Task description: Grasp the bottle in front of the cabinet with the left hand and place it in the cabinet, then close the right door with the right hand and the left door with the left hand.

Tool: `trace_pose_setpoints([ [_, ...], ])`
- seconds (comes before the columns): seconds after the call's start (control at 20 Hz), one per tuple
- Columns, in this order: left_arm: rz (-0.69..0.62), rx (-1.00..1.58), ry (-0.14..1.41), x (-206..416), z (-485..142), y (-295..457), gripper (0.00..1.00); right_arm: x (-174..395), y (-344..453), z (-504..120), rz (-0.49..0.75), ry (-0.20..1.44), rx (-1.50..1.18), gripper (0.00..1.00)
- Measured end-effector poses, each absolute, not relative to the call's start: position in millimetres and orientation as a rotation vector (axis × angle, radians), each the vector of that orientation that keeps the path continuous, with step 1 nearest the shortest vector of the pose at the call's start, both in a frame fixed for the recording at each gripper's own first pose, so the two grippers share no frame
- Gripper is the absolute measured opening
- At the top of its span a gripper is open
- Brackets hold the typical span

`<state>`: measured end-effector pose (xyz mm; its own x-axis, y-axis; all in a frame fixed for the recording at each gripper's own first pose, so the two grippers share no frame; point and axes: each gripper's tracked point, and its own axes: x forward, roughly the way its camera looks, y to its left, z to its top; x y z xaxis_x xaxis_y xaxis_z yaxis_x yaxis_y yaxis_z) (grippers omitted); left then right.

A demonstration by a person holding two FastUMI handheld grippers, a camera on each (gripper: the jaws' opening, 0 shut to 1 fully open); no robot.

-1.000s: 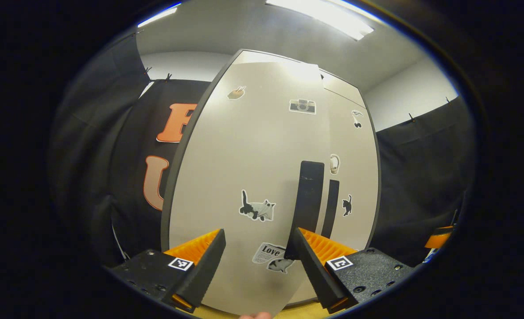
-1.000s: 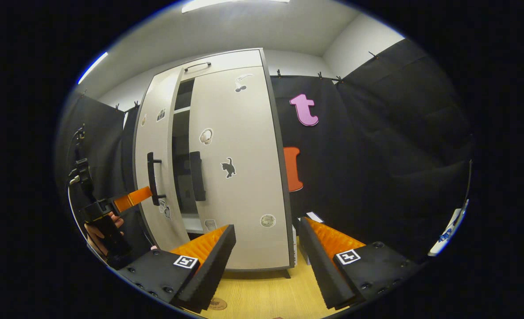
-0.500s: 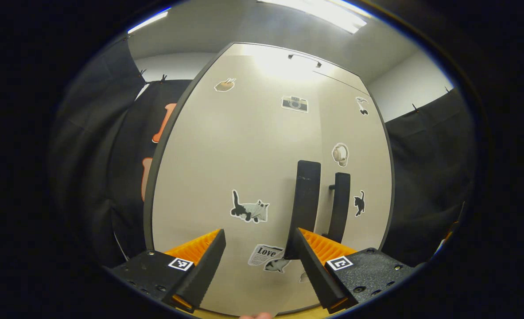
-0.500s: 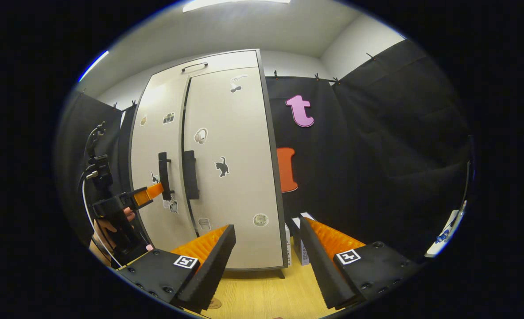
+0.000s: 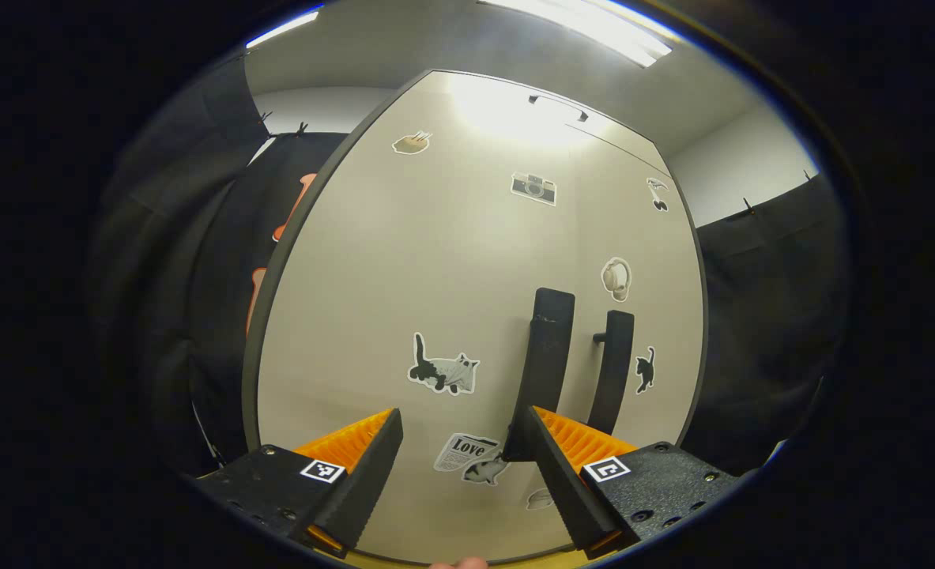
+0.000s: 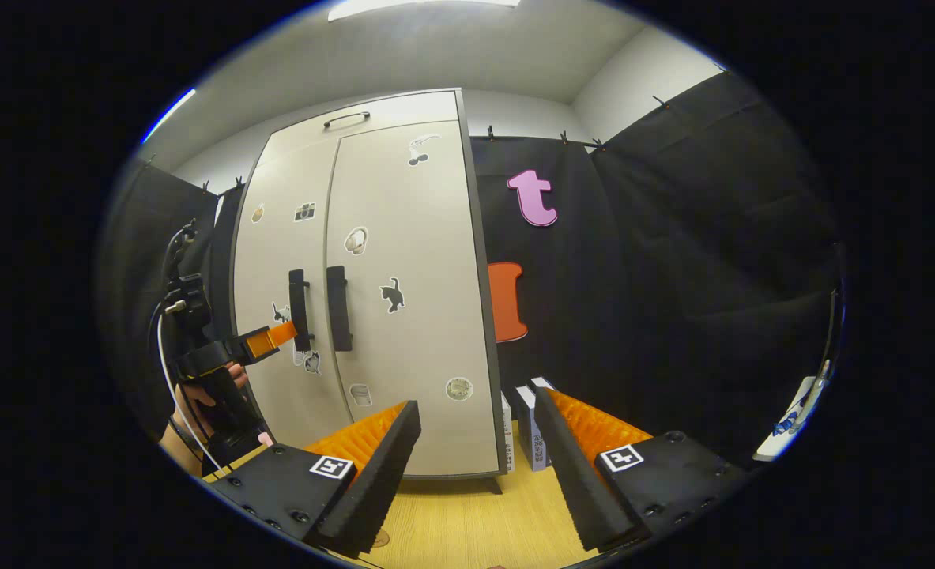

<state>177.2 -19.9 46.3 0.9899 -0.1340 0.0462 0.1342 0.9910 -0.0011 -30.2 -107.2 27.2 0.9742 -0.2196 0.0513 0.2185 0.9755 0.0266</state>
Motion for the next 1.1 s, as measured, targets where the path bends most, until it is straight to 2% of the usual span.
trace_pose_setpoints([
  [0.15, -0.145, -0.014, -0.044, 151.3, 52.7, -23.4, 0.95, -32.7, -105.7, 26.7, -0.204, -0.05, 0.02, 0.97],
  [0.2, -0.145, -0.011, -0.046, 141.0, 55.3, -24.0, 0.94, -32.7, -104.2, 25.6, -0.194, -0.047, 0.021, 0.89],
  [0.3, -0.143, 0.003, -0.049, 120.3, 59.5, -23.6, 0.94, -32.1, -100.0, 24.0, -0.174, -0.042, 0.021, 0.89],
  [0.35, -0.14, 0.011, -0.048, 110.8, 60.4, -23.9, 0.94, -31.3, -97.7, 22.6, -0.161, -0.039, 0.021, 0.97],
  [0.4, -0.137, 0.02, -0.043, 100.4, 61.0, -23.4, 0.94, -31.3, -95.0, 21.7, -0.147, -0.037, 0.021, 0.97],
  [0.45, -0.135, 0.026, -0.039, 89.0, 60.8, -23.0, 0.94, -31.1, -90.8, 21.1, -0.131, -0.034, 0.022, 0.89],
  [0.55, -0.125, 0.027, -0.042, 68.4, 63.1, -22.3, 0.94, -30.9, -85.1, 19.0, -0.1, -0.03, 0.027, 0.89],
  [0.6, -0.118, 0.022, -0.045, 59.1, 63.8, -21.7, 0.94, -31.4, -81.4, 18.5, -0.084, -0.029, 0.032, 0.97],
  [1.1, -0.055, 0.002, -0.052, -15.2, 59.0, -6.4, 0.94, -46.1, -53.3, 17.4, 0.01, -0.05, 0.023, 0.97],
])
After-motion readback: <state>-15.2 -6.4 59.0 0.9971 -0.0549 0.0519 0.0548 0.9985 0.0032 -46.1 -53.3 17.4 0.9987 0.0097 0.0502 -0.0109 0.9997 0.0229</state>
